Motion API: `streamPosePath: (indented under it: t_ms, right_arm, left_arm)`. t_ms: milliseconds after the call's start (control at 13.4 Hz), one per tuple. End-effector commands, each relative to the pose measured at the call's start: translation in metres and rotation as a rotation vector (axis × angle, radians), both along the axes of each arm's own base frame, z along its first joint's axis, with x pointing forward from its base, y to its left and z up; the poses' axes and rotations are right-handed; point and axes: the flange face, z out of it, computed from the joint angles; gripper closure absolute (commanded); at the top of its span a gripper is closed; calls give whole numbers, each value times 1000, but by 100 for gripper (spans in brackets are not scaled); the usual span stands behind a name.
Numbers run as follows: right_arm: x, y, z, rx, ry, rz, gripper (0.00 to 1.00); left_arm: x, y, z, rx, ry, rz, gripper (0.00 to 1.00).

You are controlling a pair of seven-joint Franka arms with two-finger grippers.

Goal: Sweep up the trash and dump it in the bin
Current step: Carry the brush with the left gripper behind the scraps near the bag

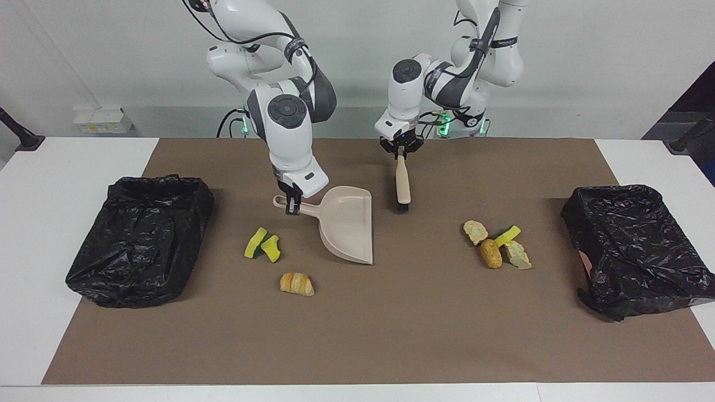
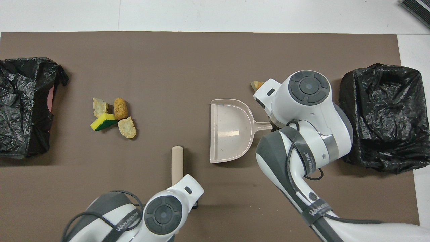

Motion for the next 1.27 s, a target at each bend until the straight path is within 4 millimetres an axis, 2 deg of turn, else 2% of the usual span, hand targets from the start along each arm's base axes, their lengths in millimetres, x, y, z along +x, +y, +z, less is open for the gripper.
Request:
streamPosePath:
  t_ms: [0, 150, 299, 374, 449, 599, 748, 823, 898, 973, 1122, 1197]
  right_arm:
    - [-5, 0, 2, 22, -21, -28, 100]
    - [-4, 4, -12, 46, -39, -61, 100]
    - [-7, 18, -13, 69, -54, -59, 100]
    - [-7, 19, -16, 68, -55, -56, 100]
    - [-8, 28, -16, 78, -73, -39, 100]
    - [-7, 31, -17, 75, -104, -1, 100]
    - [-7, 32, -18, 75, -107, 34, 100]
    - [-8, 32, -20, 73, -103, 34, 100]
    - [-10, 32, -25, 71, -97, 34, 100]
    - [-13, 35, -31, 74, -99, 38, 100]
    - [-14, 35, -33, 74, -101, 36, 100]
    - [-14, 35, -33, 75, -101, 34, 100]
  left_arm:
    - [44, 59, 56, -21, -23, 41, 100]
    - [87, 113, 79, -18, -4, 84, 100]
    - [138, 184, 86, 9, -22, 75, 100]
    - [158, 220, 87, -2, -16, 54, 100]
    - [178, 254, 88, -10, 0, 34, 100]
    - [212, 298, 83, -31, 73, -46, 100]
    - [240, 312, 45, -42, 105, -91, 100]
    - [248, 328, 25, -48, 102, -92, 100]
    - [250, 338, 17, -51, 82, -81, 100]
    - [251, 338, 10, -50, 60, -80, 100]
    - [225, 335, -14, -53, 85, -76, 100]
    - [210, 328, -17, -58, 108, -83, 100]
